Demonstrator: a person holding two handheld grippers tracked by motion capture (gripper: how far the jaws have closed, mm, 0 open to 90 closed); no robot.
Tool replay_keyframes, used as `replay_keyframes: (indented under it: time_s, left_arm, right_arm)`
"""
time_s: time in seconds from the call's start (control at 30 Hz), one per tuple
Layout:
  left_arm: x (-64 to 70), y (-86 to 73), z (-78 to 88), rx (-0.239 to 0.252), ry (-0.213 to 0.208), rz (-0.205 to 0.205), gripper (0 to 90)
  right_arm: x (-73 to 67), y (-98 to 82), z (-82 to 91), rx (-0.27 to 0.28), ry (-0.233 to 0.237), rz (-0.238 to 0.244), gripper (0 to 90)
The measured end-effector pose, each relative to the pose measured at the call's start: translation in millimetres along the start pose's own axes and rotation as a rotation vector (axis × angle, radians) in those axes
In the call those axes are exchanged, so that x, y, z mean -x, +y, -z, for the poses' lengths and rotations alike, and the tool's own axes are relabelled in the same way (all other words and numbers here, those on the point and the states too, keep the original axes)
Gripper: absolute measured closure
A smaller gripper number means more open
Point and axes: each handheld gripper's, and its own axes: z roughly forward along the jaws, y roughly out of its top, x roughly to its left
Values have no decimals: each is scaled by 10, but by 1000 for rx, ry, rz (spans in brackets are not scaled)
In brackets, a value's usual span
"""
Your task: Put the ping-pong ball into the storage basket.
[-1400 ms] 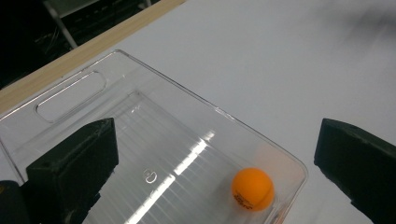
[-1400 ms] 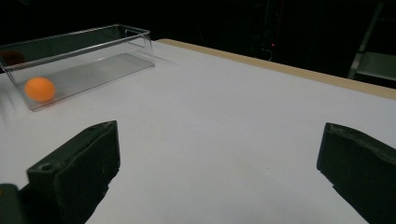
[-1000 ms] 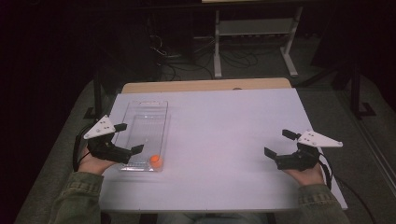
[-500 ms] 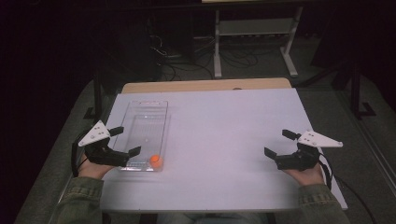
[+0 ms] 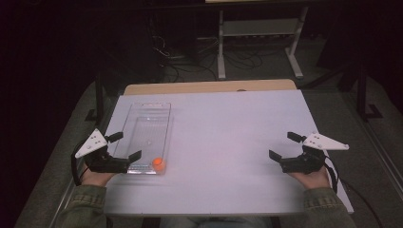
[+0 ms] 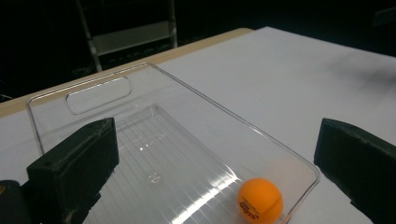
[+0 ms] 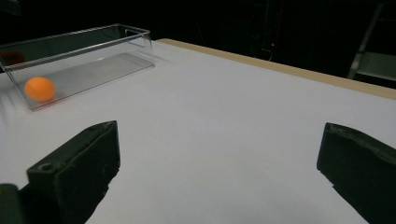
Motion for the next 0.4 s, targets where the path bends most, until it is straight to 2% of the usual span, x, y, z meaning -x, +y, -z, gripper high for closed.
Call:
replay_keyframes:
  time_s: [0.23,0.4]
  left_arm:
    - [-33,-25,51,14,20,15,0]
    - [-34,-43,47,10,20,8,0]
  right_arm:
    - [-10,-2,-12,-6,6,3,0]
    - [-4,-4,-11,-8,0,3,0]
